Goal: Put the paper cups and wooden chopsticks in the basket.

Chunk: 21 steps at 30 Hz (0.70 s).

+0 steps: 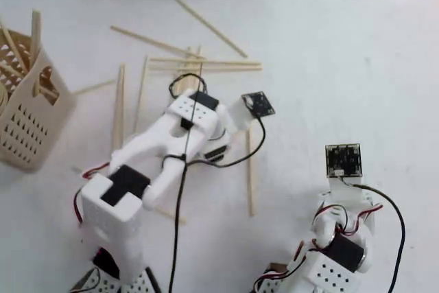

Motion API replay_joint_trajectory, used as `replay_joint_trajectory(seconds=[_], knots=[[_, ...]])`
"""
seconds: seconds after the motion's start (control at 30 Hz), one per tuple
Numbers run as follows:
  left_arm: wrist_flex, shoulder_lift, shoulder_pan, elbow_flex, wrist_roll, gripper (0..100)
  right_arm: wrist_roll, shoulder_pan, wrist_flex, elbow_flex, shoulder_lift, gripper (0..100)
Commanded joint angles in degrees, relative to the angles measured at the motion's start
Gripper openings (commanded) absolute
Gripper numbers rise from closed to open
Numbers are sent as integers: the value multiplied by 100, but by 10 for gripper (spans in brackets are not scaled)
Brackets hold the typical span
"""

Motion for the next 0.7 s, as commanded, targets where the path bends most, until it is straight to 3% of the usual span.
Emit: replay_joint_trajectory(seconds=[0.0, 0.37, 0.67], knots=[[-9, 48, -13, -149, 510, 20, -9, 66, -13, 53, -4, 45], [352, -110, -268, -607, 826, 22, -9, 66, -13, 53, -4, 45], [1503, -1349, -585, -2004, 1512, 22, -9, 66, -13, 53, -4, 45]])
